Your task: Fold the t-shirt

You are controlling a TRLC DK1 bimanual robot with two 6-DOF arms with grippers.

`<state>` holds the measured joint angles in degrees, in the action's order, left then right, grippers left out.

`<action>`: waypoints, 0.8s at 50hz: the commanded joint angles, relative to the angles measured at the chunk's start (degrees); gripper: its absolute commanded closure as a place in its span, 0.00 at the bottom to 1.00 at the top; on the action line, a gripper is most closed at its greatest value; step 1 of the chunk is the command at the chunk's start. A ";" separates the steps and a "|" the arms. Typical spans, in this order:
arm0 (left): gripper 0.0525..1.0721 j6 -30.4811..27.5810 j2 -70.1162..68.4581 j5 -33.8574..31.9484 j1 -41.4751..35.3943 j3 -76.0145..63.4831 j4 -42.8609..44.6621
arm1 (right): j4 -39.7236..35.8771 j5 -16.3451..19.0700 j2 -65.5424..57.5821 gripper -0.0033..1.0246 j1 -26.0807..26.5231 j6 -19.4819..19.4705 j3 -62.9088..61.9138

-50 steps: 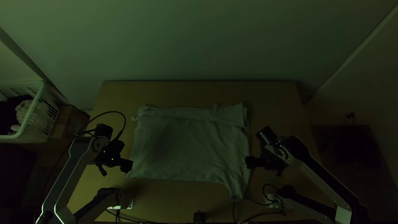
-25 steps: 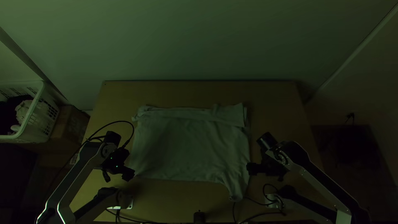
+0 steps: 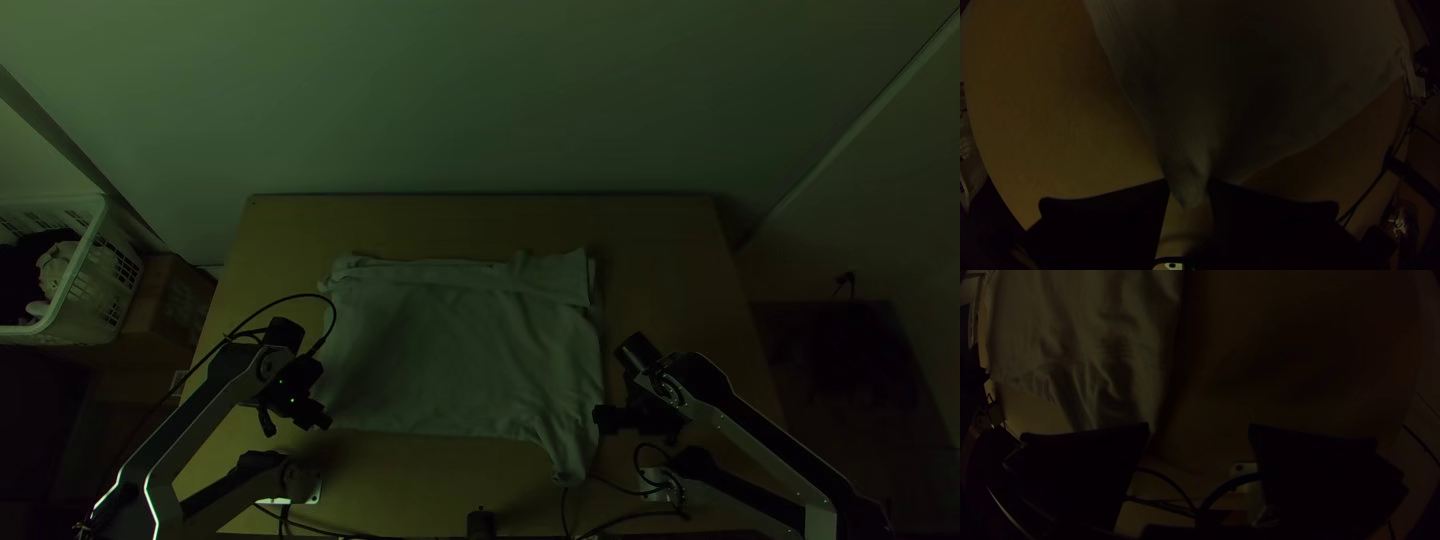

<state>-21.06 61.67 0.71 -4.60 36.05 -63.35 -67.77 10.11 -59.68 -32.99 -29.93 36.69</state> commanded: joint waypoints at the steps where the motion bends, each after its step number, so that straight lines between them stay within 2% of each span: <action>1: 0.97 -1.62 0.82 0.08 -1.64 -1.42 0.16 | 0.62 0.79 -1.32 0.12 -0.14 0.58 -1.44; 11: 0.97 -2.14 1.17 0.08 -1.46 -0.19 1.21 | 1.76 0.88 -3.43 0.12 0.12 1.19 -1.35; 14: 0.97 -2.32 1.26 0.08 -1.38 -0.28 1.39 | 2.55 0.97 -4.13 0.15 0.03 1.46 -1.53; 20: 0.97 -2.41 1.26 0.08 -1.20 -0.37 1.57 | 3.78 2.72 -5.97 0.16 -0.32 1.46 -1.44; 30: 0.97 -2.50 1.44 0.08 -1.11 -0.63 1.74 | 4.40 4.48 -10.10 0.16 -3.39 1.19 -0.48; 34: 0.97 -3.02 1.35 0.08 -0.58 -0.37 1.74 | 5.01 4.48 -11.60 0.25 -4.71 1.19 -0.56; 40: 0.97 -4.08 1.52 0.08 0.65 -0.28 2.09 | 5.89 4.92 -13.71 0.26 -7.35 0.75 -0.39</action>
<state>-23.24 62.35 0.69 -4.82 35.90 -61.25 -62.11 14.44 -71.24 -38.81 -28.69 36.67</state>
